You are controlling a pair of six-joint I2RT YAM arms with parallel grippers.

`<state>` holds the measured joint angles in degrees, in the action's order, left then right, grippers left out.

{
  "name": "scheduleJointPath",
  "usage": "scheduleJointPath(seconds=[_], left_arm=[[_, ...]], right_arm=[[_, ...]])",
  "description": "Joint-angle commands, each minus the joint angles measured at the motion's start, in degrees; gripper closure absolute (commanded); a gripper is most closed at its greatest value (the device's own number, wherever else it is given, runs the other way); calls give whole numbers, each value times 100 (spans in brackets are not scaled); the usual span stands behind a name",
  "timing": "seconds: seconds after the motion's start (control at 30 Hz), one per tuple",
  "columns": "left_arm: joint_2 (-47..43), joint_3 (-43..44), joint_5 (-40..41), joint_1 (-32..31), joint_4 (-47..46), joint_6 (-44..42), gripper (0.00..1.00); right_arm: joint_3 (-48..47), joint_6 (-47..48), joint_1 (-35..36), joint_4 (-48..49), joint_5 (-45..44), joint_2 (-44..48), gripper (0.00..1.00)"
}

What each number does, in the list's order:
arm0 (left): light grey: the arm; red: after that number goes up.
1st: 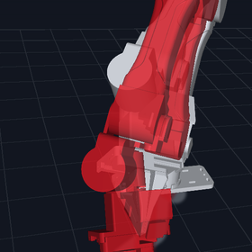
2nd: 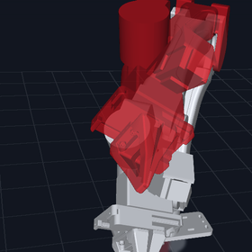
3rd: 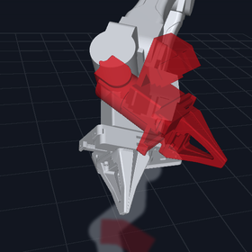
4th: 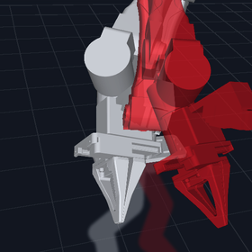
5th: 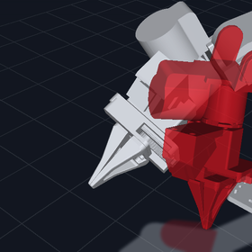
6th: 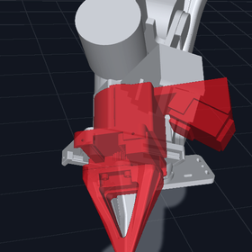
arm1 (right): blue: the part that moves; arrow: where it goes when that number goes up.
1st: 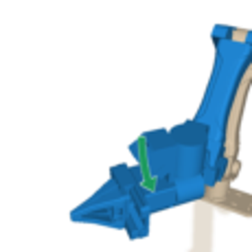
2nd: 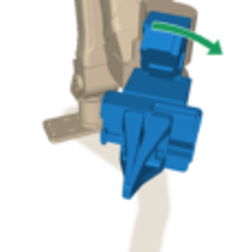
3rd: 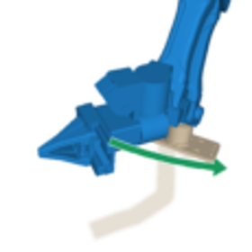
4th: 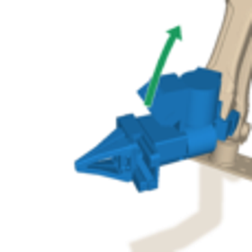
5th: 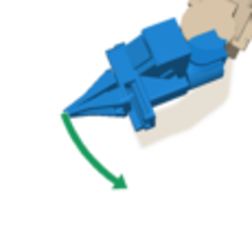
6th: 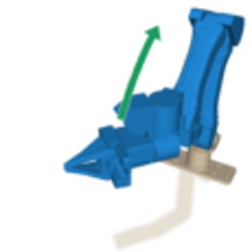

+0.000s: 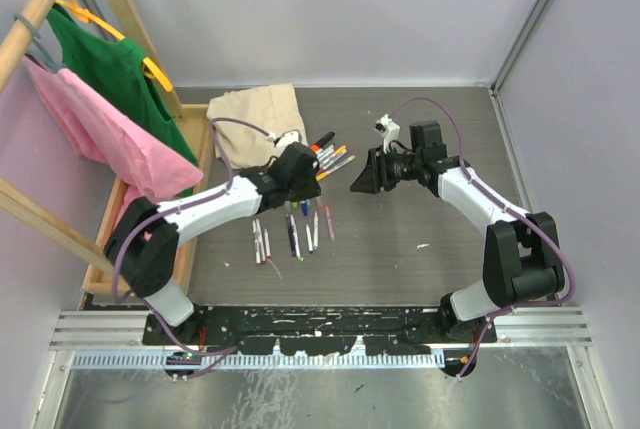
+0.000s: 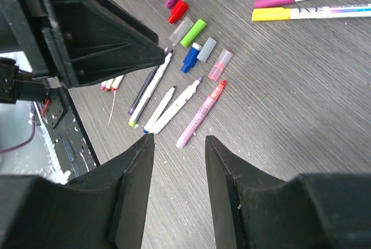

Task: Open the pen caps
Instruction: Place the pen cap at the center of the board.

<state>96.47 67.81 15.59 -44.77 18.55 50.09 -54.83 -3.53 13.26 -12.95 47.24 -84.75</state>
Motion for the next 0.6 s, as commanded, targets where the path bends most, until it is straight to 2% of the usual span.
scheduleJointPath(seconds=[0.0, 0.07, 0.2, 0.27, 0.33, 0.47, 0.5, 0.57], left_arm=[[-773, -630, -364, -22, -616, -608, 65], [-1096, -1008, -562, -10, -900, -896, 63], [-1759, -1941, -1276, 16, -1855, -1546, 46], [-2084, -2369, -1516, 29, -2280, -1660, 38], [-2438, -2716, -1548, 40, -2528, -1720, 31], [-3012, -3204, -1330, 66, -2624, -1835, 22], [-3131, -3306, -1291, 73, -2615, -1883, 21], [-3370, -3547, -1193, 85, -2586, -1926, 16]], right_arm=[[-321, 893, -30, -213, 517, 136, 53], [-361, 1212, -30, -346, 845, 83, 53], [-544, 1706, -32, -580, 1433, -46, 53], [-720, 2401, -31, -792, 1531, -50, 51], [-926, 3895, -33, -1356, 1631, -113, 49], [-1297, 8893, -29, -3354, 1373, -483, 35], [-1397, 9694, -23, -3637, 1235, -625, 33], [-1762, 10414, 28, -3940, 902, -997, 31]])
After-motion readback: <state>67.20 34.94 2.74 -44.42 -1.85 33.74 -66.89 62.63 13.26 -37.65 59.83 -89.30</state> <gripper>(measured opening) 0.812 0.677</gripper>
